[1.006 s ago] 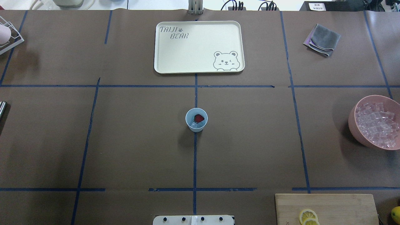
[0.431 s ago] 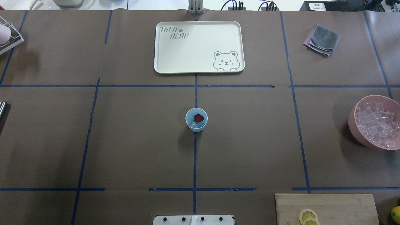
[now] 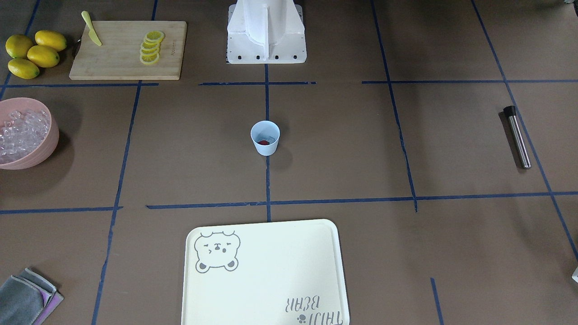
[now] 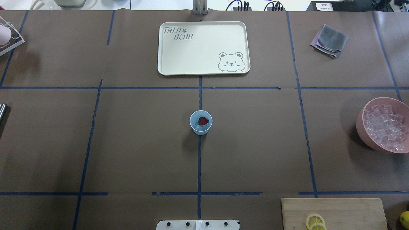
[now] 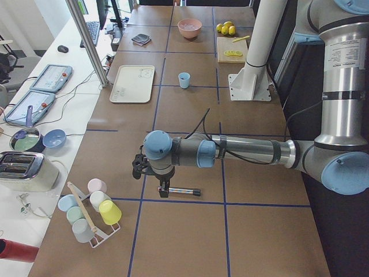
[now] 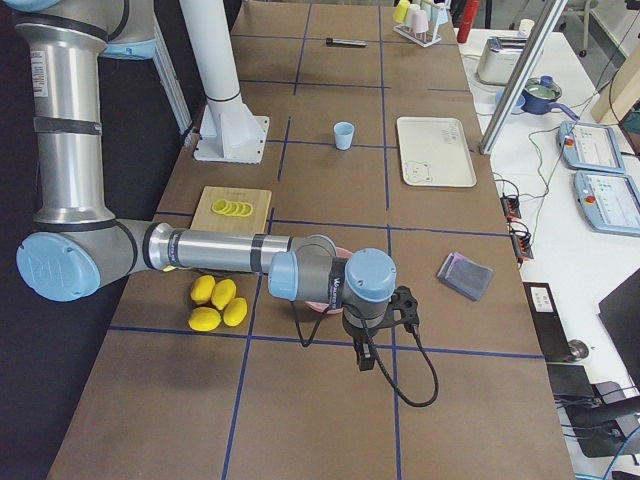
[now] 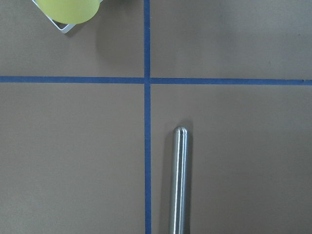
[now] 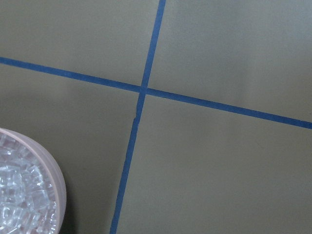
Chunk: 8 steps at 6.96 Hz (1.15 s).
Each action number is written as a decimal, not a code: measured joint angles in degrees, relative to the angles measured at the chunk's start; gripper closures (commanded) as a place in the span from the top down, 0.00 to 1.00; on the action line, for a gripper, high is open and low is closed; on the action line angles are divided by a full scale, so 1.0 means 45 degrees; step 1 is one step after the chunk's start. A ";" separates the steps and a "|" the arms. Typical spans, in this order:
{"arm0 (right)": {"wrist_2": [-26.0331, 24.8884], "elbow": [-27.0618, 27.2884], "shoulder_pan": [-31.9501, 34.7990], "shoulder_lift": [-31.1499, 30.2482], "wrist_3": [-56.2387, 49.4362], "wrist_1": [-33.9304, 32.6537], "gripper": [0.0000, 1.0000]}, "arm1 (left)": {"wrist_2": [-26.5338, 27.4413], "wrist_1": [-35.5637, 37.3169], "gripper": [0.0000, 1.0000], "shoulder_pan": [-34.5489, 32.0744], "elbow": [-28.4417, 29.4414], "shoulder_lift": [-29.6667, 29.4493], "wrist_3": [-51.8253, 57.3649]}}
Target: Mash ice and strawberries in cup
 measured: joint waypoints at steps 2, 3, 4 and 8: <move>0.0086 0.0038 -0.0230 0.0184 0.0441 -0.0424 1.00 | 0.0004 -0.0017 1.00 0.0021 0.0434 0.0031 0.0009; 0.0121 0.0062 -0.0391 0.0407 0.0597 -0.0962 1.00 | -0.0011 -0.0033 1.00 0.0037 0.0561 0.0151 0.0019; 0.0120 0.0118 -0.0663 0.0584 0.0604 -0.1443 1.00 | -0.0022 -0.0046 1.00 0.0047 0.0586 0.0295 0.0028; 0.0129 0.0552 -0.1330 0.0080 -0.0538 -0.1775 1.00 | 0.0053 -0.0147 1.00 0.0057 0.0685 0.0354 0.0035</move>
